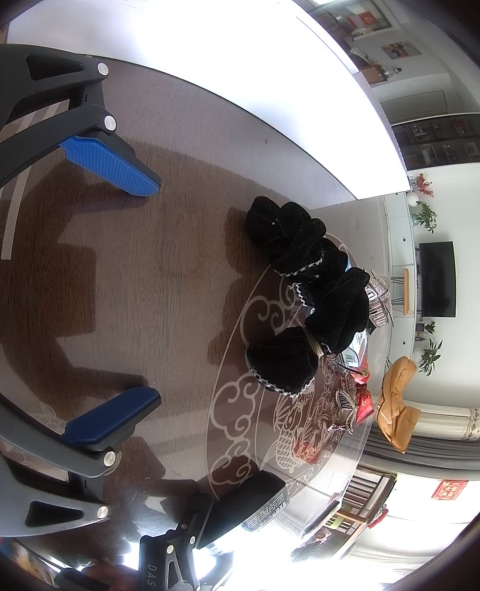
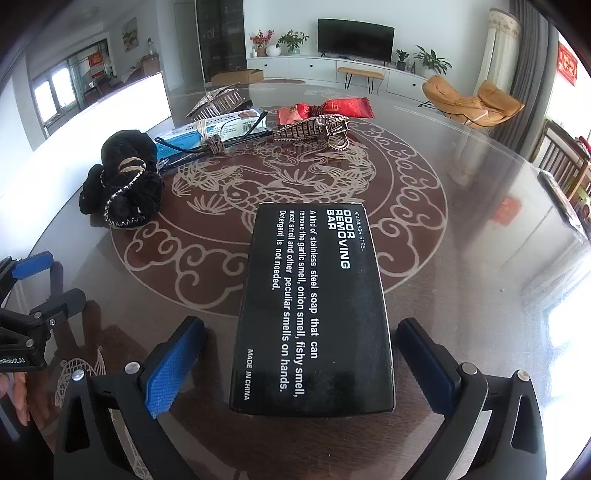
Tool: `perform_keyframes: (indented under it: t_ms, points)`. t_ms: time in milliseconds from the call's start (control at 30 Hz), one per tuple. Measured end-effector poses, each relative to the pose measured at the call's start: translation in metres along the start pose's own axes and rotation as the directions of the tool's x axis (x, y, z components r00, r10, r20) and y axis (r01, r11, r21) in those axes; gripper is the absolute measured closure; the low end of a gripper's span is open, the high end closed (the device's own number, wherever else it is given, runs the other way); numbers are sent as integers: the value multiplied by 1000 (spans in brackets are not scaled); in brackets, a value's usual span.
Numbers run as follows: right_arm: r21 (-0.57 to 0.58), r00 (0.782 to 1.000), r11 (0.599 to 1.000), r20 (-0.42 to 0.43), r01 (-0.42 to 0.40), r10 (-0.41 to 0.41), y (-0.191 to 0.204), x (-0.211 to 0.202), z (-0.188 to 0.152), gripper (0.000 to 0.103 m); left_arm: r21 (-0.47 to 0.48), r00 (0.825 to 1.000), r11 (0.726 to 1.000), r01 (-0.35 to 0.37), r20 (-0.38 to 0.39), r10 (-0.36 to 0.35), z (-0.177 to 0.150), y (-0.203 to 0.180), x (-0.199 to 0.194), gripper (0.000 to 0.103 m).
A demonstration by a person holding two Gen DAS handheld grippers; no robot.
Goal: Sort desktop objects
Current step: 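Hold the black box in the right tool while left tool approaches the black gloves, then grasp the black knitted glove with the left tool while right tool holds the box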
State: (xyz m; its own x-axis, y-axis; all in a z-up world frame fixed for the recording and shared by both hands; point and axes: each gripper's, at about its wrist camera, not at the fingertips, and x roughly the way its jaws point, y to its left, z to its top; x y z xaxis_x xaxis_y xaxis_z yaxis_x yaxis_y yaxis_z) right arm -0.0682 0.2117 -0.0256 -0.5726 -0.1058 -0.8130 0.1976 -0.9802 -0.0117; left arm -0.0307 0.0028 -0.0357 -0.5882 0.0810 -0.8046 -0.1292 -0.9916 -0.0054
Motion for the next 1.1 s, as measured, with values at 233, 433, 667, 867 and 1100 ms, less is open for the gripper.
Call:
perform_keyframes:
  t_ms: [233, 433, 667, 867, 1100]
  points:
    - [0, 1000, 1000, 0, 0, 0, -1, 0, 0, 0, 16, 1000, 1000, 17, -10, -17, -1, 2, -1, 0]
    - [0, 1000, 1000, 0, 0, 0, -1, 0, 0, 0, 70, 988, 994, 84, -132, -74, 20, 32, 9, 0]
    - [0, 1000, 1000, 0, 0, 0, -1, 0, 0, 0, 48, 983, 989, 138, -127, -131, 69, 47, 44, 0]
    - [0, 1000, 1000, 0, 0, 0, -1, 0, 0, 0, 95, 992, 994, 62, -114, -51, 107, 37, 74, 10]
    - [0, 1000, 1000, 0, 0, 0, -1, 0, 0, 0, 24, 995, 998, 62, -83, -60, 72, 30, 38, 66]
